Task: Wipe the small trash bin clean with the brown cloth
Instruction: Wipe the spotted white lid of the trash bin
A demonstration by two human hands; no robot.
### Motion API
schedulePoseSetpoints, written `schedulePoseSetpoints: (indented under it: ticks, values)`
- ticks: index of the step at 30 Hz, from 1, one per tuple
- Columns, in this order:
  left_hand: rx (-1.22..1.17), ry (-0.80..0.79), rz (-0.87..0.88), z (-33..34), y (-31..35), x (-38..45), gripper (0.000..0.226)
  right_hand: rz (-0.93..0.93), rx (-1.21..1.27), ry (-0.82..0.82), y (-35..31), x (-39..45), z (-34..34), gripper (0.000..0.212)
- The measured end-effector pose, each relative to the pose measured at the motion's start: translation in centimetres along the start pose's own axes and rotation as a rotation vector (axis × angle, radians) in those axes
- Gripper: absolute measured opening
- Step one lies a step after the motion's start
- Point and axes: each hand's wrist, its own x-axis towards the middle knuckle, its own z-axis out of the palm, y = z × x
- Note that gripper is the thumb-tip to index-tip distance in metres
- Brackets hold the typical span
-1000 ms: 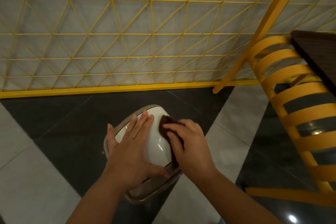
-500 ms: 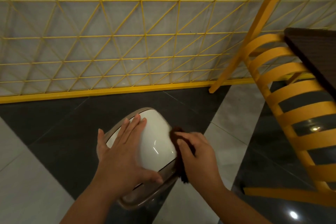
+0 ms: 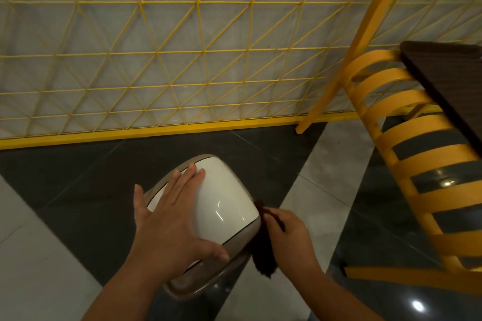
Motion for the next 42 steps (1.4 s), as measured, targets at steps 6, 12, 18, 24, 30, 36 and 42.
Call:
schedulePoseSetpoints:
  ticks: [6, 12, 18, 24, 30, 36, 42]
  values:
    - [0.002, 0.028, -0.023, 0.5, -0.1, 0.1, 0.140, -0.239, -0.053, 0.112, -1.4, -1.6, -0.2, 0.025]
    - [0.018, 0.066, -0.062, 0.5, 0.1, 0.4, 0.139, -0.513, -0.233, 0.049, -5.3, -1.0, -0.2, 0.026]
    - [0.095, 0.131, -0.069, 0.6, 0.2, 0.2, 0.139, -0.445, -0.064, 0.073, -3.8, -3.4, 0.5, 0.032]
    - [-0.230, 0.148, -0.144, -0.3, -1.5, 0.9, 0.143, -0.217, 0.181, 0.083, -2.9, -4.5, 0.7, 0.035]
    - [-0.822, 0.053, -0.379, 0.2, -5.1, -0.1, 0.086, -0.131, 0.284, 0.123, -3.0, -5.2, 2.0, 0.035]
    - [-0.825, -0.013, -0.407, 0.0, -7.0, -1.0, 0.055, -0.105, 0.260, 0.123, -5.4, -2.0, 2.3, 0.030]
    - [-0.802, -0.101, -0.383, -1.2, -5.9, -3.1, 0.081, -0.146, 0.378, 0.206, -8.6, 2.3, 2.6, 0.038]
